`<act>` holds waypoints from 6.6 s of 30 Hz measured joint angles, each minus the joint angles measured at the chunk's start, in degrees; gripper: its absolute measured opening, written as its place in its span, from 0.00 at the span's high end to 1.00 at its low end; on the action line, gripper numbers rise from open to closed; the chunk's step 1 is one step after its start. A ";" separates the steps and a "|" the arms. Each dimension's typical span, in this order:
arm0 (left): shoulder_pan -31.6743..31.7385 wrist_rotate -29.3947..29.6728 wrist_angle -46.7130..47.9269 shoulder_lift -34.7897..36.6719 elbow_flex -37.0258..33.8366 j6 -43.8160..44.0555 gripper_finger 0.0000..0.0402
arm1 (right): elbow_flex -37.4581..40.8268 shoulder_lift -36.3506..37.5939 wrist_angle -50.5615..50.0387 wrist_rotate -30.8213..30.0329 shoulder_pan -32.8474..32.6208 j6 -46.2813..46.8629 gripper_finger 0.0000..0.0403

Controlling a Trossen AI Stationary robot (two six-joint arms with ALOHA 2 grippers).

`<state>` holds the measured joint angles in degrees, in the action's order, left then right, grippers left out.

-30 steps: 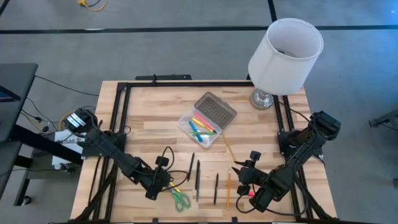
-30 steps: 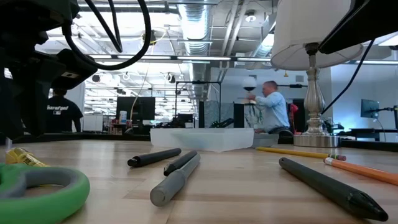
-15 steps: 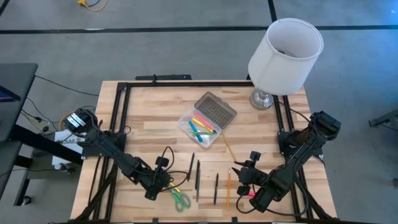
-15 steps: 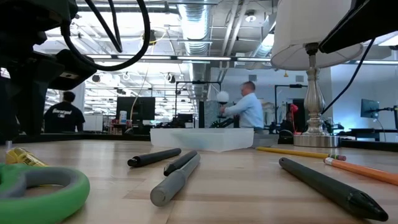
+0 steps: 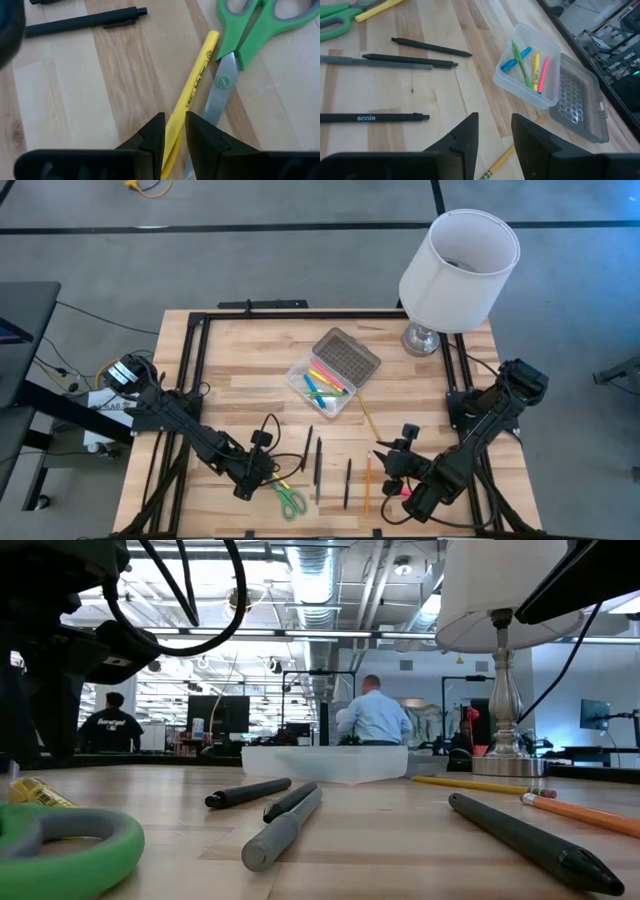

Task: Pick & place school supplies into a supply box
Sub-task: Put the yellow pen into the black supply box, then put the yellow pencil into the black supply box

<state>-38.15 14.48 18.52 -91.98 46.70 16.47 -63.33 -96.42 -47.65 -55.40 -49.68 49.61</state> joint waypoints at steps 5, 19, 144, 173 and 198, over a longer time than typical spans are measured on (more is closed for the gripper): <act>0.00 0.01 0.00 0.00 0.00 0.00 0.82 | 0.00 0.00 0.14 -0.07 -0.57 -0.14 0.72; 0.07 -1.83 -1.82 -4.37 0.00 1.48 0.82 | 0.00 -0.02 0.21 -0.20 -1.30 -0.14 0.72; 41.78 6.45 -5.99 -4.74 13.51 -45.62 0.88 | 0.00 -0.02 0.98 -0.03 -1.19 -0.50 0.72; 24.13 21.17 1.49 -4.63 13.52 -30.01 0.71 | 6.53 -0.39 1.50 9.92 16.02 16.08 0.72; -2.87 29.23 21.22 -4.63 13.53 9.70 0.71 | 7.40 -1.70 8.85 30.24 34.46 2.17 0.72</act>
<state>-41.02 43.71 39.74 -96.62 60.23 26.17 -55.93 -98.13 -38.80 -25.16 -15.22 51.78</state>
